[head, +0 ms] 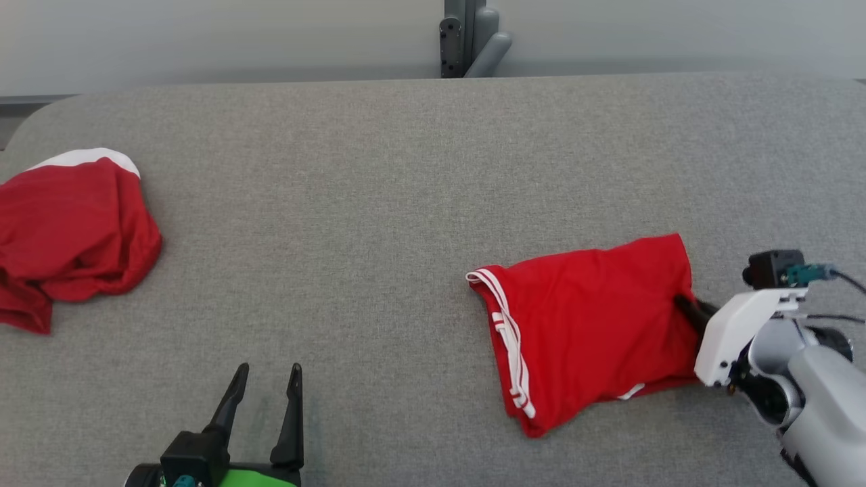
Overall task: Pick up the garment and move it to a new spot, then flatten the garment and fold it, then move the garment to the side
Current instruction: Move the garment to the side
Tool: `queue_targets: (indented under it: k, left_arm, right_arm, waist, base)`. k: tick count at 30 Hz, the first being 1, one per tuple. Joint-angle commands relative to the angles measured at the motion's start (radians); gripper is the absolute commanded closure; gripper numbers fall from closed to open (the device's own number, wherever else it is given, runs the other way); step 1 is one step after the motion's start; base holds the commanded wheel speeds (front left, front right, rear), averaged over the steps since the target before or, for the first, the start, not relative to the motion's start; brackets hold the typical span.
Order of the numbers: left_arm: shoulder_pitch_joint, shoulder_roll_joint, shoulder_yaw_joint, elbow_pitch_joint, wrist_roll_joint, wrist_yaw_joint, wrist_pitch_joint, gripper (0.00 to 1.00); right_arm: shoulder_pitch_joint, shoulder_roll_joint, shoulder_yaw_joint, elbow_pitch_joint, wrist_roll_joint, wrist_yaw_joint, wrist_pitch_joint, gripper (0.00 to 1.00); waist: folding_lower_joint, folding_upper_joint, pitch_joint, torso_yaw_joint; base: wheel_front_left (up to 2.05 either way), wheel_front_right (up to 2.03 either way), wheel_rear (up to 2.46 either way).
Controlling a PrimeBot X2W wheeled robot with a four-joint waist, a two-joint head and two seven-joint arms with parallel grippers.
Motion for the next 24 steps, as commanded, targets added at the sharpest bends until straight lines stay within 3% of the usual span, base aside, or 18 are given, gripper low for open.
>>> queue_targets:
  k: [1, 10, 18, 24]
  left_arm:
    - [-0.022, 0.002, 0.001, -0.008, -0.006, 0.001, -0.003, 0.0]
    - [-0.107, 0.002, 0.0, -0.056, 0.018, -0.006, -0.001, 0.0]
    - [-0.193, 0.005, -0.014, -0.108, 0.05, -0.015, -0.001, 0.0]
    - [-0.194, 0.016, -0.02, -0.115, 0.068, -0.02, -0.002, 0.0]
  right_arm:
    - [-0.031, -0.022, 0.005, -0.013, 0.007, -0.001, -0.01, 1.0]
    - [-0.232, -0.2, -0.007, -0.026, -0.002, -0.001, -0.023, 1.0]
    - [-0.374, -0.326, -0.115, 0.076, -0.041, -0.001, -0.019, 1.0]
    - [-0.434, -0.366, -0.223, 0.215, -0.076, -0.001, -0.031, 1.0]
  waist:
    - [0.0, 0.0108, 0.021, -0.011]
    - [0.0, 0.0108, 0.161, -0.076]
    - [0.0, 0.0108, 0.296, -0.088]
    - [0.0, 0.0108, 0.323, -0.067]
  base:
    - [0.0, 0.0, 0.0]
    - [0.0, 0.0, 0.0]
    - [0.0, 0.0, 0.0]
    - [0.0, 0.0, 0.0]
